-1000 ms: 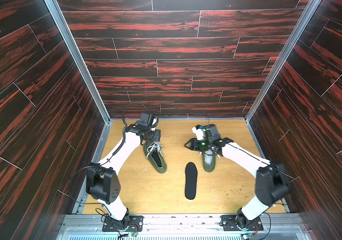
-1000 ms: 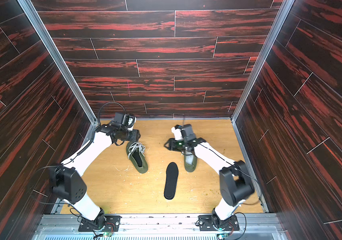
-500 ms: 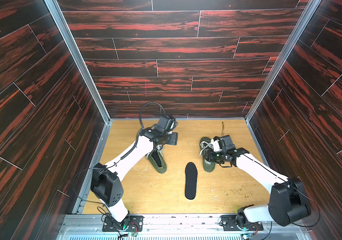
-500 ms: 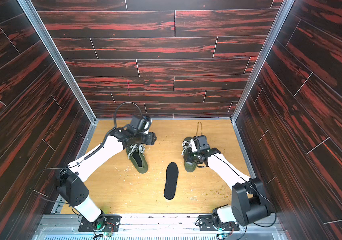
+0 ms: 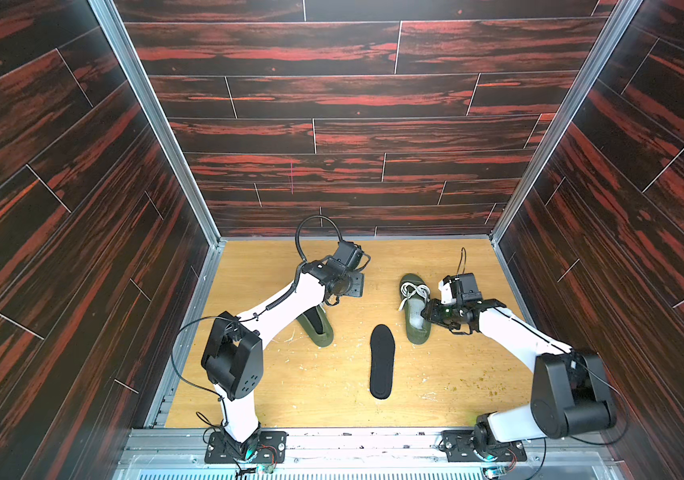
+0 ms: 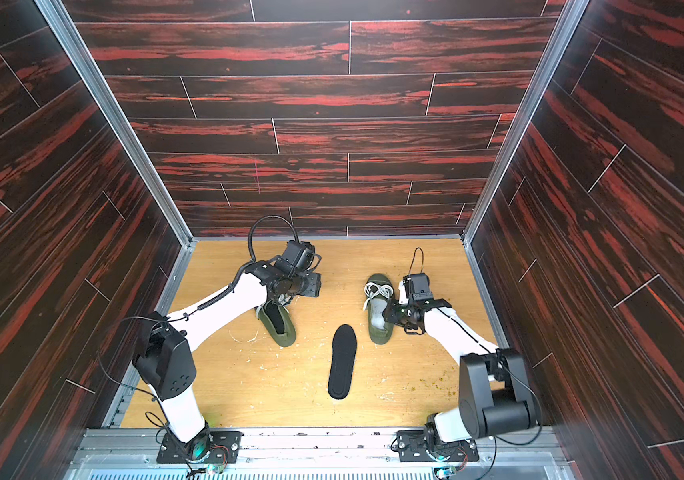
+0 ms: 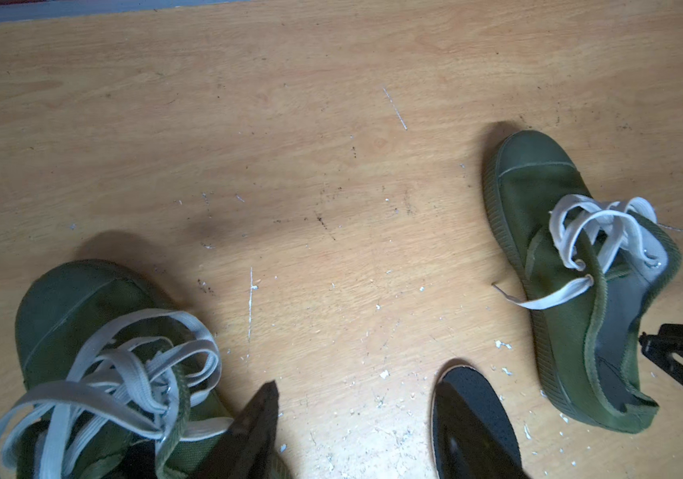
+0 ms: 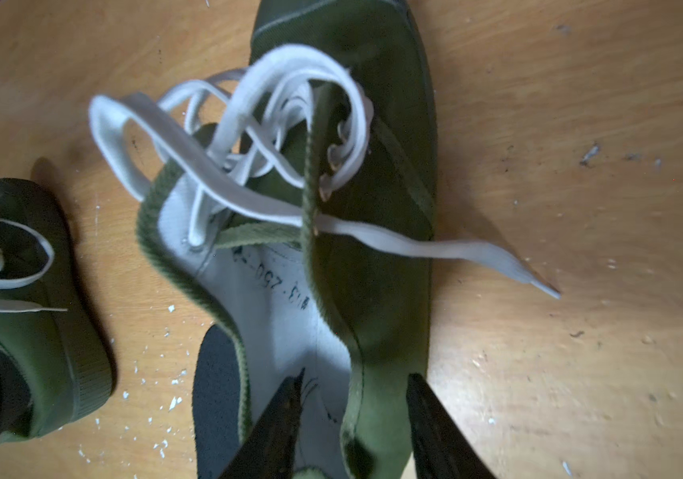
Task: Insert the insole into the shoe
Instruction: Move the shoe to the center of the board.
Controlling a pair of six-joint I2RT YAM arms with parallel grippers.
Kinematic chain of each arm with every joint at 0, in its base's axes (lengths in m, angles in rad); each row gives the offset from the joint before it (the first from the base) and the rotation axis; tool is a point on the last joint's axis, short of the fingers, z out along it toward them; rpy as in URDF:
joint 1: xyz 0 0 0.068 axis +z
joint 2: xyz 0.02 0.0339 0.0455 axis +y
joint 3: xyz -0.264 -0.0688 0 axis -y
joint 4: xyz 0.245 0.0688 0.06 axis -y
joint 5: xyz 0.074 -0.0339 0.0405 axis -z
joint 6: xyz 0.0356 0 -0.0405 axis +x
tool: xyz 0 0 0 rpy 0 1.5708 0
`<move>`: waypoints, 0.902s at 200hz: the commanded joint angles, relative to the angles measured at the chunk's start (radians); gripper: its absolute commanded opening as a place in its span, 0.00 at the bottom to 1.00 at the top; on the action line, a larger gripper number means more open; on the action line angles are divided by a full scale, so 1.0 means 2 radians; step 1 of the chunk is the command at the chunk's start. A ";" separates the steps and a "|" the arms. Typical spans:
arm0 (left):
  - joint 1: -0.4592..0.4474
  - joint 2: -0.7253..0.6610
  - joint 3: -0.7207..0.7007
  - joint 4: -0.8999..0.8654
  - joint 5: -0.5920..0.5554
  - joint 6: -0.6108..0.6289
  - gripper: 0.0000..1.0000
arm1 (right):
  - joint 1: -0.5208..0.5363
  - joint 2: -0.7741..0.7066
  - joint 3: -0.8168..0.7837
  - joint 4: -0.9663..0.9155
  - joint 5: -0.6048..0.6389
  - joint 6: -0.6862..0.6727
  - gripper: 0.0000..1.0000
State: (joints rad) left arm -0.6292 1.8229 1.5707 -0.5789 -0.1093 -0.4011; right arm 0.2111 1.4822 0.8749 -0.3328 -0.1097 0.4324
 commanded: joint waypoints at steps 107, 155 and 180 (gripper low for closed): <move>0.000 -0.018 -0.008 -0.006 -0.023 0.001 0.62 | -0.001 0.062 0.053 0.014 0.054 -0.028 0.22; 0.000 -0.018 -0.004 -0.012 -0.030 0.008 0.62 | 0.000 0.066 0.063 -0.002 0.063 -0.055 0.06; 0.000 -0.021 -0.003 -0.020 -0.017 0.024 0.60 | 0.011 0.065 0.056 0.017 0.031 -0.077 0.01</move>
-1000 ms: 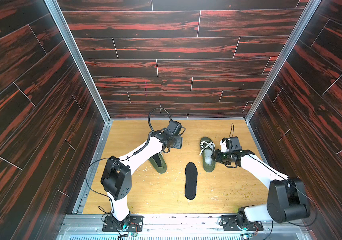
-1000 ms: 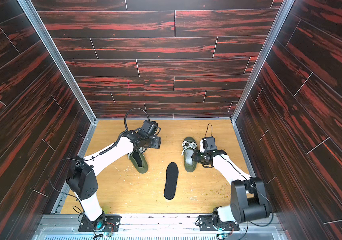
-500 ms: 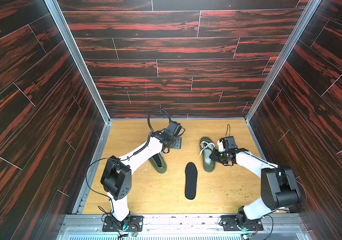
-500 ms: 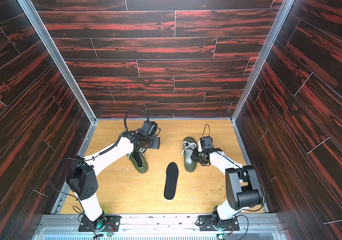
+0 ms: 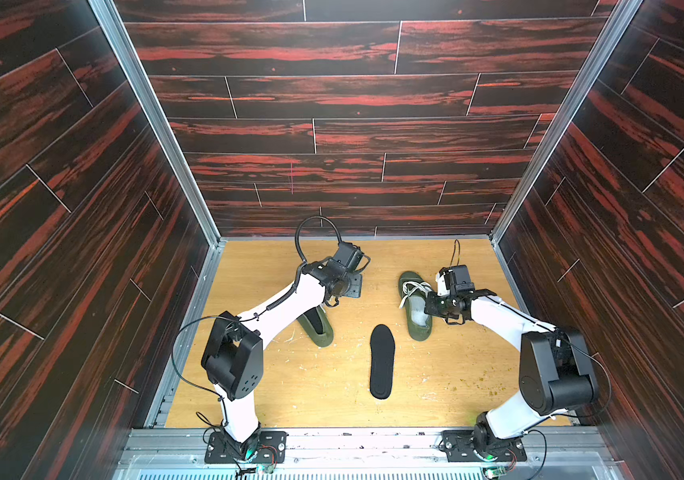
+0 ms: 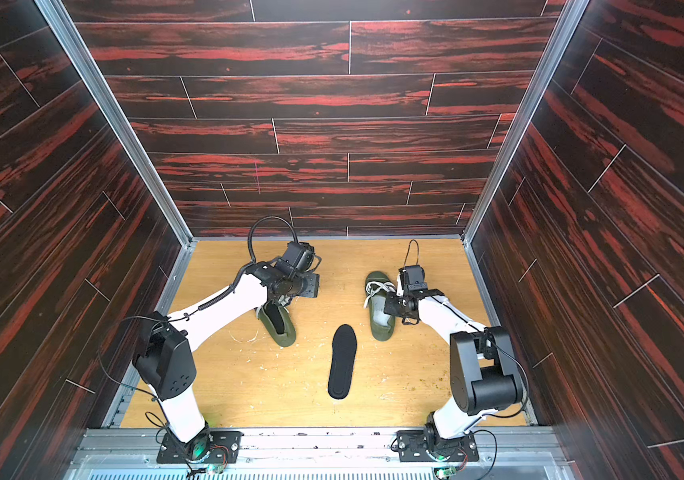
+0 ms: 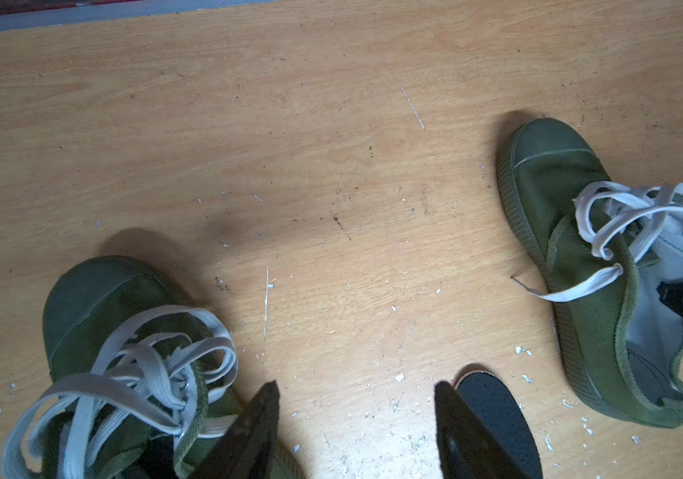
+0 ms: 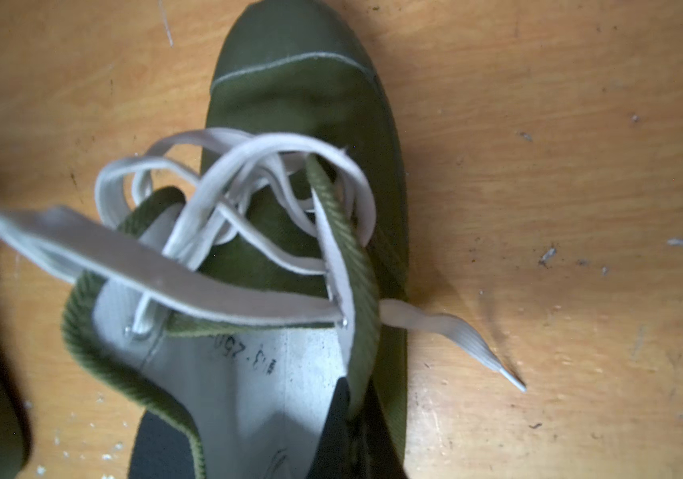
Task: Insert the insole into the shoe
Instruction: Move the shoe to the center of the board, then pick up the insole from the center of the board.
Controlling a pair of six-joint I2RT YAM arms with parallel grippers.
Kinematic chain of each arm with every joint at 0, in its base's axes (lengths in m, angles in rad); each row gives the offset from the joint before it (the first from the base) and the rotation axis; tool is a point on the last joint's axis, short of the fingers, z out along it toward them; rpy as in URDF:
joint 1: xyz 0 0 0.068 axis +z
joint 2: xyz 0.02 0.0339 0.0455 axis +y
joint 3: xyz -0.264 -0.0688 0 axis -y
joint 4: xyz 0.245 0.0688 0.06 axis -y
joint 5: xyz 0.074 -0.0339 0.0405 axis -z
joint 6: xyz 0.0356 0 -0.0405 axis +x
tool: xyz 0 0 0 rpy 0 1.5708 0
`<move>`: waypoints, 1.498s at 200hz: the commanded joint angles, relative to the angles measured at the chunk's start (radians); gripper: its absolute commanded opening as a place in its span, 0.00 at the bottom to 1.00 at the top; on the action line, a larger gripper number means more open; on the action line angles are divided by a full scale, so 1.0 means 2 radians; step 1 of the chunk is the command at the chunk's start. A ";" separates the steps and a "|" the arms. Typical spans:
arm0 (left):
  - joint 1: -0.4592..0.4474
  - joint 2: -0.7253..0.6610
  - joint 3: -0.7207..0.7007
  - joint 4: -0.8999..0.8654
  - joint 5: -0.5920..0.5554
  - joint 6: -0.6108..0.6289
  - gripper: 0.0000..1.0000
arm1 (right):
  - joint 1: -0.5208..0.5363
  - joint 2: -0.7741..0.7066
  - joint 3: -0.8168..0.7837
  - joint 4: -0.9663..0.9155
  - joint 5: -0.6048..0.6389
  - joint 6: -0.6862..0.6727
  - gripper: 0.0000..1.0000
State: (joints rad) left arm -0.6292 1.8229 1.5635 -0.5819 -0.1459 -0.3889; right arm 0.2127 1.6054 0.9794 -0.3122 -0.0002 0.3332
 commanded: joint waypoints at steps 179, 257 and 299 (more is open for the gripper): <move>0.003 -0.032 -0.018 -0.060 -0.027 0.010 0.65 | 0.095 -0.087 -0.042 -0.011 -0.119 0.017 0.37; 0.034 -0.052 -0.011 -0.066 -0.038 0.000 0.65 | 0.215 -0.092 -0.151 0.082 -0.092 0.112 0.36; 0.035 -0.073 -0.031 -0.065 -0.042 0.001 0.65 | 0.236 -0.041 -0.139 0.096 -0.037 0.132 0.35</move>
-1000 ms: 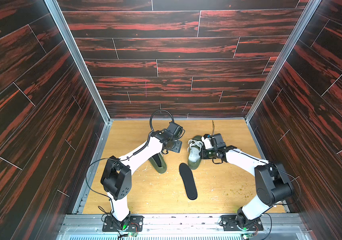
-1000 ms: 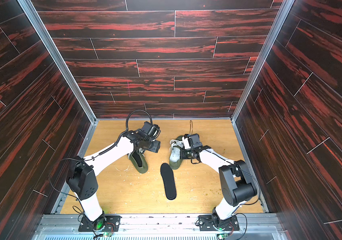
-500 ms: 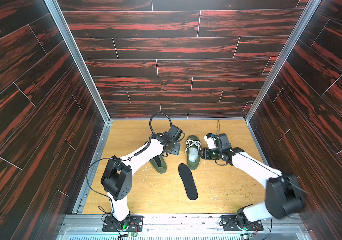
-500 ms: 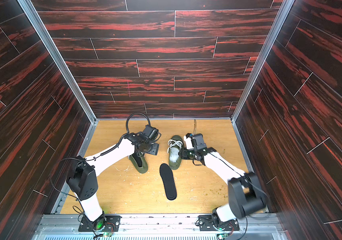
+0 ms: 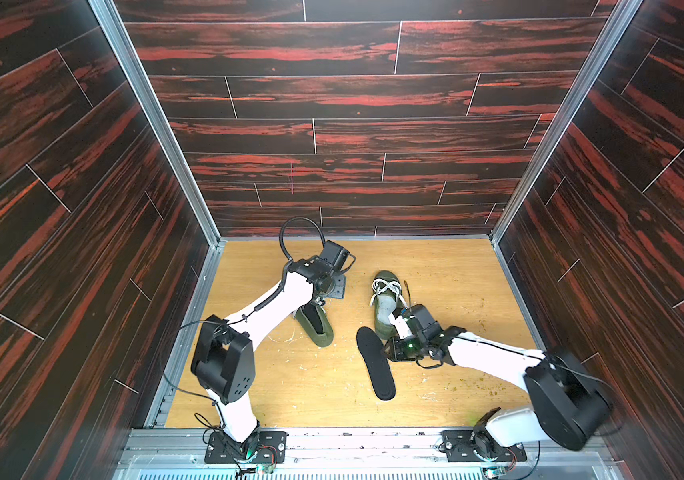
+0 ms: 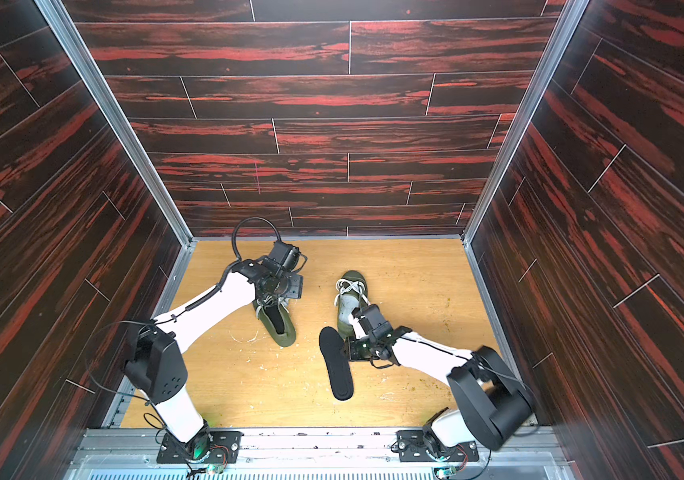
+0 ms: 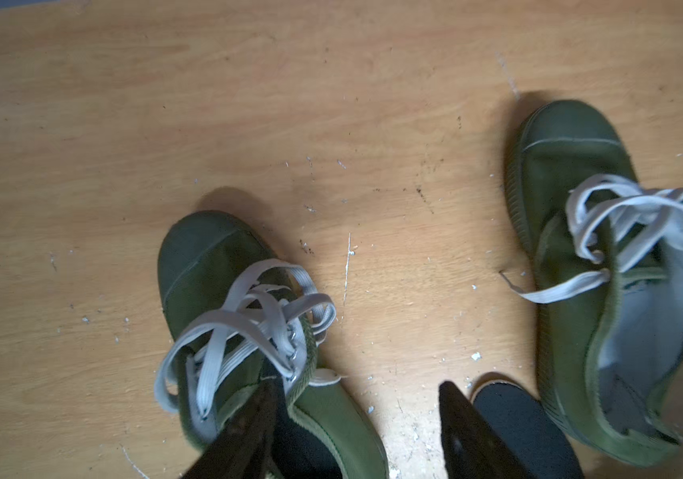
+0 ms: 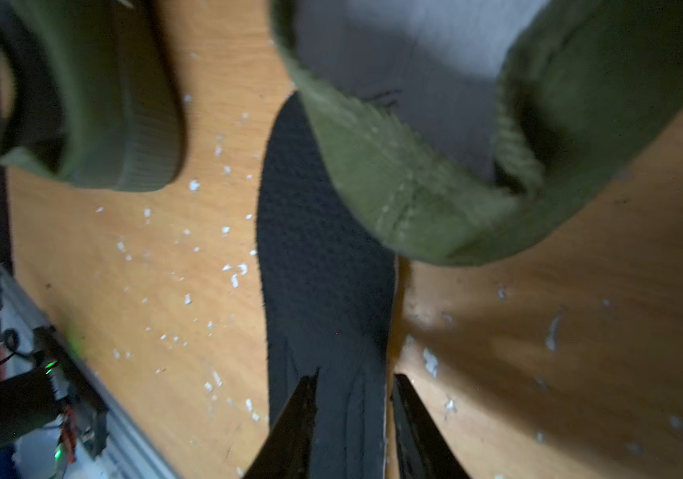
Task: Insert the insole into the shoe
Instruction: Pick up the insole from the center of the board.
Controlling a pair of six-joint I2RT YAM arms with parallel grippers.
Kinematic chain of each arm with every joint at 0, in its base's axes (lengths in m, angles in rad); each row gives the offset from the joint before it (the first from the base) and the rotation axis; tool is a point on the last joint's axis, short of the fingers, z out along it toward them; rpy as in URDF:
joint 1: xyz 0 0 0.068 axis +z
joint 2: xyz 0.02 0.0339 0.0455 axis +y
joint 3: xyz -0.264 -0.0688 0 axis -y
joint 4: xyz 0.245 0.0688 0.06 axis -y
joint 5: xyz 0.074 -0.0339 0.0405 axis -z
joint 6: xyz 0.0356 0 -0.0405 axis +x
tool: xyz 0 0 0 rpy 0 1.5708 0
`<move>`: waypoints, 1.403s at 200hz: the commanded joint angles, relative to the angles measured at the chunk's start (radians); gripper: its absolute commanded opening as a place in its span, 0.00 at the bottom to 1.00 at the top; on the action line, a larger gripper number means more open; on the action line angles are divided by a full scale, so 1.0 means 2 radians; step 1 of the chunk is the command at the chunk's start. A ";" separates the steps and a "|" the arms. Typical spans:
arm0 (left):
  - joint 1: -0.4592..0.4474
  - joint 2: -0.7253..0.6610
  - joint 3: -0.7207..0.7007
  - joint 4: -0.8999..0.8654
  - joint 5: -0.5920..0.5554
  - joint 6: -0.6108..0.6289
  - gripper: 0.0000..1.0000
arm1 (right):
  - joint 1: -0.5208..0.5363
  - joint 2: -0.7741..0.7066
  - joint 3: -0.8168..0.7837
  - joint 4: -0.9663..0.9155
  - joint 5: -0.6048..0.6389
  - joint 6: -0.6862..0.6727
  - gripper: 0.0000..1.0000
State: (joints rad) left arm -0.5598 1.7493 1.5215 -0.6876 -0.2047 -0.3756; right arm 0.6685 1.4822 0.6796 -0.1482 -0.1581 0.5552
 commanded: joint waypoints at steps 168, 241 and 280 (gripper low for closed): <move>0.016 -0.059 -0.016 -0.024 0.058 0.115 0.66 | 0.049 0.028 0.080 0.003 0.050 -0.041 0.00; 0.046 -0.039 0.002 -0.087 0.240 0.251 0.80 | 0.051 -0.008 0.121 -0.023 0.087 -0.155 0.00; 0.057 -0.012 0.003 -0.120 0.310 0.292 0.86 | 0.051 -0.022 0.122 -0.009 0.084 -0.180 0.00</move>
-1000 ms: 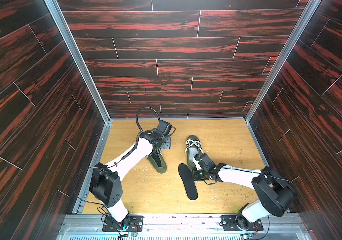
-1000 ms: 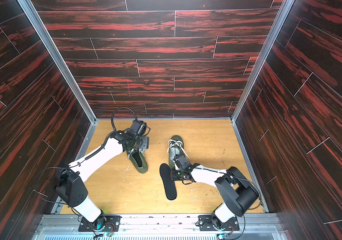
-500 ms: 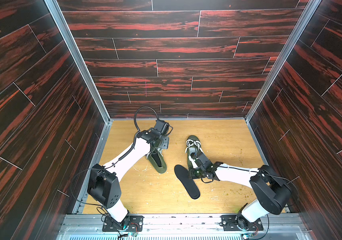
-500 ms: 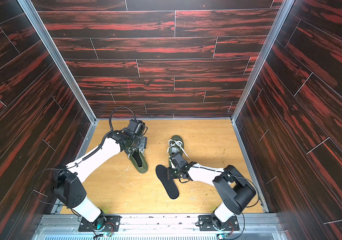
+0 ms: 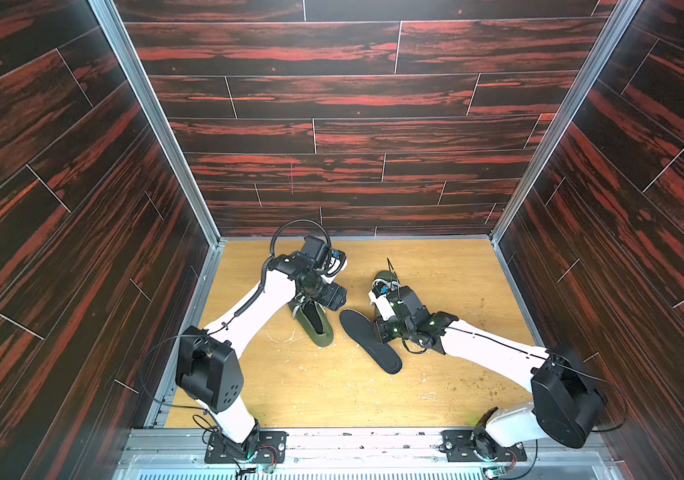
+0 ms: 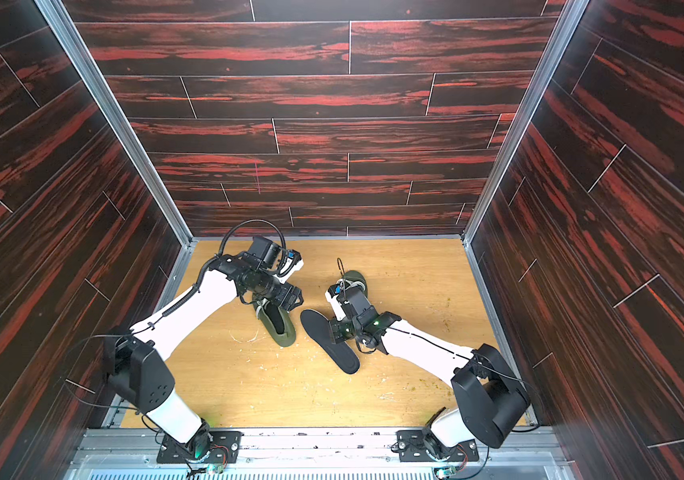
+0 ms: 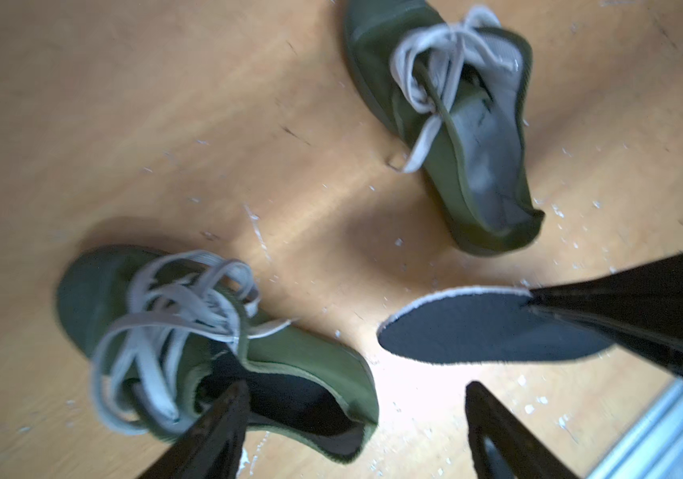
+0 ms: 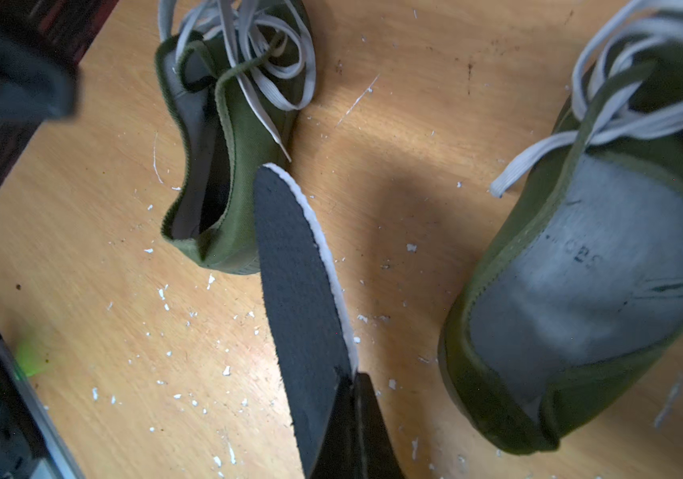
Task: Insert the insole into the shoe
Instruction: Pick up the insole from the center of the board.
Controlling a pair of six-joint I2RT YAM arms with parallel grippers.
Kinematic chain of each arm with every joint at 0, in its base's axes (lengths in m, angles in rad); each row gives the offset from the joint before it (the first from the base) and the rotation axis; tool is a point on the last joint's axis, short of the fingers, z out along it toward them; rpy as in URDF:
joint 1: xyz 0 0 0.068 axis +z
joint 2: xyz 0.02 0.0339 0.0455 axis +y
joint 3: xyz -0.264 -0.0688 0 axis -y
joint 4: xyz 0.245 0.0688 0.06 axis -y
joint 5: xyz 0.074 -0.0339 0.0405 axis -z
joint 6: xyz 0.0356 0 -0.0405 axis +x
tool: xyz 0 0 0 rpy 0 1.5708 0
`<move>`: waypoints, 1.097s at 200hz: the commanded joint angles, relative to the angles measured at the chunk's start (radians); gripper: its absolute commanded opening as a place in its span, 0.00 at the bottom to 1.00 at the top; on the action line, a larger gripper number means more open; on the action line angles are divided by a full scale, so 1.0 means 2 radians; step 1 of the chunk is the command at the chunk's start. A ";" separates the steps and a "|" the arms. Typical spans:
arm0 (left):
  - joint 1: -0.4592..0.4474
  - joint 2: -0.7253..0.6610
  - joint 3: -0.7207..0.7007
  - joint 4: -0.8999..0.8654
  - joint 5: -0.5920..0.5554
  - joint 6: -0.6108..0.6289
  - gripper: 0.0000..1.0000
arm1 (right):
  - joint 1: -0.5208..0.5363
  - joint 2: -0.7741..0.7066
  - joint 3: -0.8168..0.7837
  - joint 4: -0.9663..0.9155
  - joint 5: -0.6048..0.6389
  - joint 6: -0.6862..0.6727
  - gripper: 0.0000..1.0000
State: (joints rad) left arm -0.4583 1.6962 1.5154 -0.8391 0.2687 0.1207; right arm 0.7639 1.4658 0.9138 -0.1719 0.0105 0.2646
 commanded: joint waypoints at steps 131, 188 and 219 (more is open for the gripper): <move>0.030 0.057 -0.012 -0.024 0.206 0.079 0.60 | 0.001 -0.035 0.003 0.043 -0.051 -0.039 0.00; 0.031 0.051 0.000 -0.044 0.216 0.079 0.00 | -0.009 -0.027 0.003 0.046 -0.044 -0.042 0.06; 0.031 0.039 0.012 -0.049 0.220 0.070 0.00 | -0.025 -0.032 -0.002 0.032 -0.067 -0.072 0.50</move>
State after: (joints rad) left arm -0.4000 1.8153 1.5021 -0.8841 0.6792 0.2646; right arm 0.7357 1.4063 0.9131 -0.0978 -0.0845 0.1738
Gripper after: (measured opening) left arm 0.066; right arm 0.391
